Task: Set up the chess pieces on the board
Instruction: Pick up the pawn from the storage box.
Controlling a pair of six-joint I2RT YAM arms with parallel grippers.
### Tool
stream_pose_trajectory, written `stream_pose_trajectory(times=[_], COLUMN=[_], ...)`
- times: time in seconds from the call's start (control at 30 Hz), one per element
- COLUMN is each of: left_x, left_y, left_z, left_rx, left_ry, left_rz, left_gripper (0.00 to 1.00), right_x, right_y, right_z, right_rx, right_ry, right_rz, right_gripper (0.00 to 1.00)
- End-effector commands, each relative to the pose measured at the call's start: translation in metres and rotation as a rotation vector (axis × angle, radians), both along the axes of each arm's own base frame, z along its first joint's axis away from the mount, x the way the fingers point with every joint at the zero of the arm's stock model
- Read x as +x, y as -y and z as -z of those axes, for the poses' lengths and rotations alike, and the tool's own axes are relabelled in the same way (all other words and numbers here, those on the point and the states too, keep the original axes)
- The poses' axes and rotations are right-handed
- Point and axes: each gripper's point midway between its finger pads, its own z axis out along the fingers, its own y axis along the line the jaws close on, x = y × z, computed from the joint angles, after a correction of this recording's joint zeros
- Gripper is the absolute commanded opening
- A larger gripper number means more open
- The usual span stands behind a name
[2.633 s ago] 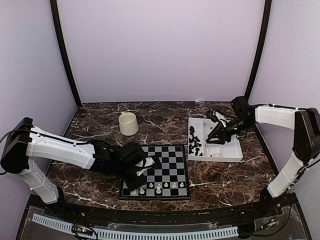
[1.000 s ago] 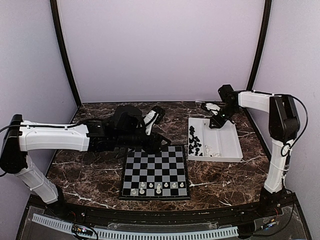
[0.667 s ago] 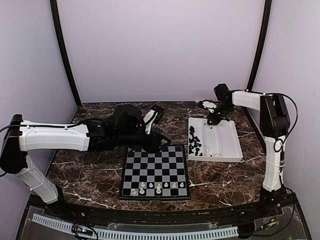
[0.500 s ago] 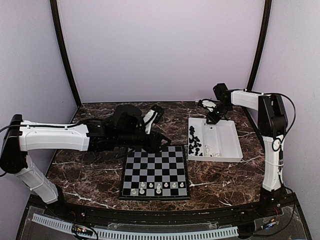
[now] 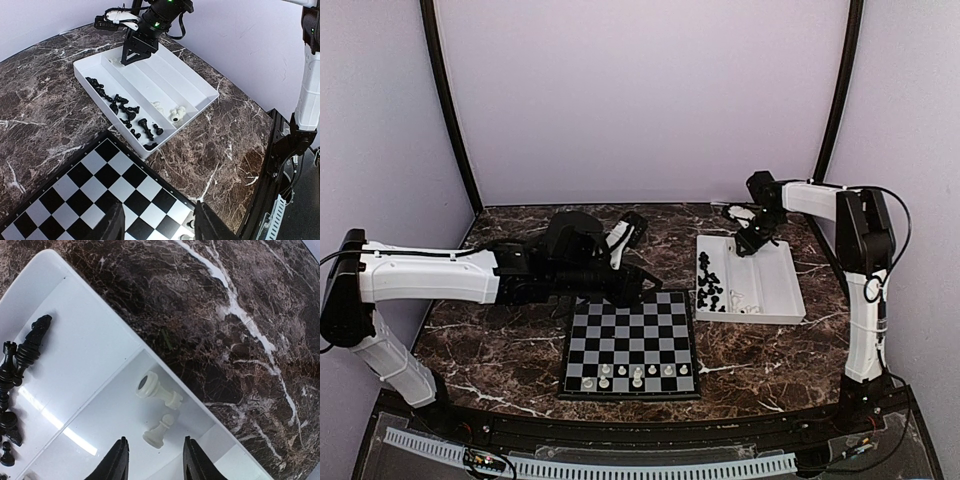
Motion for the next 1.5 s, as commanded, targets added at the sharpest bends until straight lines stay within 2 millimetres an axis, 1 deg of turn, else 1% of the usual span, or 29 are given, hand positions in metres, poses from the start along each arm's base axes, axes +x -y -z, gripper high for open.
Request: stream_pose_trajectory(times=[0.0,0.17,0.4,0.57,0.7,0.8,0.87,0.97,1.03,1.13,1.17,1.27,1.3,1.37,1.47], left_x=[-0.004,-0.003,-0.004,-0.004,-0.005,-0.004,-0.004,-0.003,-0.001,0.005,0.009,0.011,0.012,0.013,0.011], left_y=[-0.001,-0.003,0.0,0.0,0.0,0.0,0.0,0.001,0.002,0.003,0.004,0.01,0.013,0.02,0.029], left_z=[-0.007,-0.006,-0.003,-0.002,-0.001,-0.001,-0.002,-0.004,-0.006,-0.01,-0.011,-0.015,-0.014,-0.019,-0.024], left_rx=[-0.029,-0.032,-0.028,-0.028,-0.029,-0.028,-0.03,-0.033,-0.038,-0.07,-0.089,-0.127,-0.128,-0.14,-0.167], left_ry=[0.005,0.007,0.0,-0.002,-0.003,-0.001,0.003,0.013,0.013,-0.001,-0.01,-0.034,-0.035,-0.029,-0.036], left_rz=[0.008,0.0,0.013,0.013,0.015,0.013,0.014,0.017,0.016,0.011,0.003,0.023,0.031,0.054,0.097], left_gripper=[0.5,0.5,0.5,0.5,0.5,0.5,0.5,0.5,0.5,0.5,0.5,0.5,0.5,0.5,0.49], right_x=[-0.001,-0.002,0.001,0.001,0.001,0.0,-0.004,-0.011,-0.022,-0.046,-0.058,-0.092,-0.105,-0.132,-0.159], right_y=[0.003,0.004,0.01,0.014,0.015,0.013,0.012,0.01,0.006,-0.01,-0.017,-0.037,-0.045,-0.063,-0.081], right_z=[0.011,0.019,0.026,0.032,0.032,0.022,0.01,-0.015,-0.03,-0.055,-0.062,-0.083,-0.094,-0.11,-0.128], right_rx=[0.0,-0.006,-0.025,-0.026,-0.018,-0.003,0.009,0.042,0.076,0.174,0.216,0.349,0.409,0.539,0.634], right_ry=[-0.048,-0.072,-0.084,-0.096,-0.104,-0.098,-0.088,-0.052,-0.043,-0.032,-0.035,-0.051,-0.056,-0.095,-0.133], right_rz=[0.047,0.074,0.115,0.142,0.152,0.146,0.139,0.119,0.088,-0.025,-0.073,-0.206,-0.253,-0.341,-0.44], right_gripper=[0.37,0.35,0.31,0.23,0.16,0.12,0.1,0.09,0.09,0.08,0.08,0.08,0.08,0.09,0.09])
